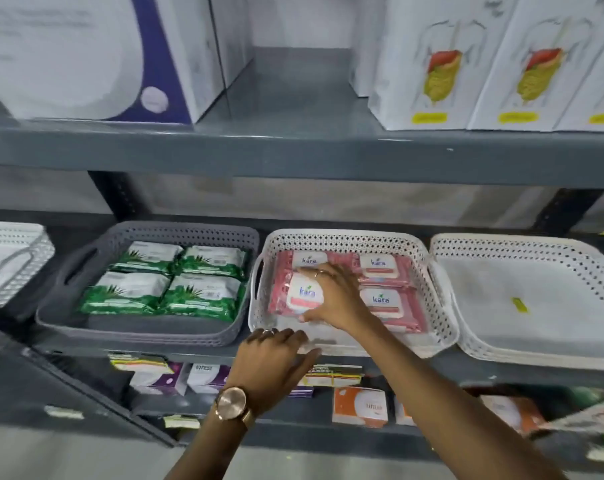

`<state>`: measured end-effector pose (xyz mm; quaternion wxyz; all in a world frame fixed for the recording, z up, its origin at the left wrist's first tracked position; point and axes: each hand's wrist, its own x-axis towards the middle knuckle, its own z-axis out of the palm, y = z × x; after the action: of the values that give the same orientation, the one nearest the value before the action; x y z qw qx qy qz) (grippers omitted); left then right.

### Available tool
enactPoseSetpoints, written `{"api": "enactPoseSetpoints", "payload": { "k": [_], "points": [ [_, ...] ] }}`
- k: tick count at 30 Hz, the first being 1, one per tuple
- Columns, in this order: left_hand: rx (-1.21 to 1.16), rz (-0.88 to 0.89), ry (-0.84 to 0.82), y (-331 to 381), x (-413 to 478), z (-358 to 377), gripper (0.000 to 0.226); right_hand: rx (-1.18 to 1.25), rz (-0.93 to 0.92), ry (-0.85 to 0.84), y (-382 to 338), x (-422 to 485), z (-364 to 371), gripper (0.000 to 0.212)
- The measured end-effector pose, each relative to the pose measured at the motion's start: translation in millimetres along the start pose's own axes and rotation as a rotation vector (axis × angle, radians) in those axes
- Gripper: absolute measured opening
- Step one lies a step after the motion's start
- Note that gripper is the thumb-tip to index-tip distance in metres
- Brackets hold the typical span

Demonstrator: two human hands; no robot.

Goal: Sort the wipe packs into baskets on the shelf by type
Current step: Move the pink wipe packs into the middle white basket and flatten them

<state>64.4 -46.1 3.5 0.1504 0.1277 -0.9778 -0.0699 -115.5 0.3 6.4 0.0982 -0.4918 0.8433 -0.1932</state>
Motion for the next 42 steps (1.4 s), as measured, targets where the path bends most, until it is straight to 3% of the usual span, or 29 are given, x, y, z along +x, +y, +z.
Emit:
{"api": "enactPoseSetpoints", "payload": {
  "k": [6,8,11,14,18,33,35,39,42],
  "points": [
    [-0.169,-0.022,0.057,0,21,-1,0.036,-0.037,0.202,0.107,26,-25,-10,0.098],
    [-0.135,-0.056,-0.040,-4,44,7,0.050,-0.080,0.295,0.041,39,-35,-17,0.098],
    [0.029,-0.111,-0.316,-15,77,22,0.072,-0.052,0.377,-0.149,48,-47,-18,0.096],
    [-0.143,-0.244,-0.546,-20,88,38,0.077,-0.071,0.406,-0.240,53,-54,-12,0.078],
    [-0.277,-0.349,-0.626,-17,88,42,0.079,-0.080,0.427,-0.214,53,-53,-13,0.067],
    [-0.095,-0.397,-0.568,-18,93,65,0.083,-0.084,0.380,-0.264,71,-54,-22,0.070],
    [-0.044,-0.384,-0.511,-23,98,64,0.086,-0.113,0.377,-0.239,73,-48,-28,0.070],
    [0.003,-0.303,-0.239,-35,124,53,0.075,-0.260,0.267,-0.019,83,-17,-36,0.072],
    [0.028,-0.257,-0.259,-33,136,57,0.068,-0.270,0.208,-0.049,93,1,-25,0.083]
  ]
}}
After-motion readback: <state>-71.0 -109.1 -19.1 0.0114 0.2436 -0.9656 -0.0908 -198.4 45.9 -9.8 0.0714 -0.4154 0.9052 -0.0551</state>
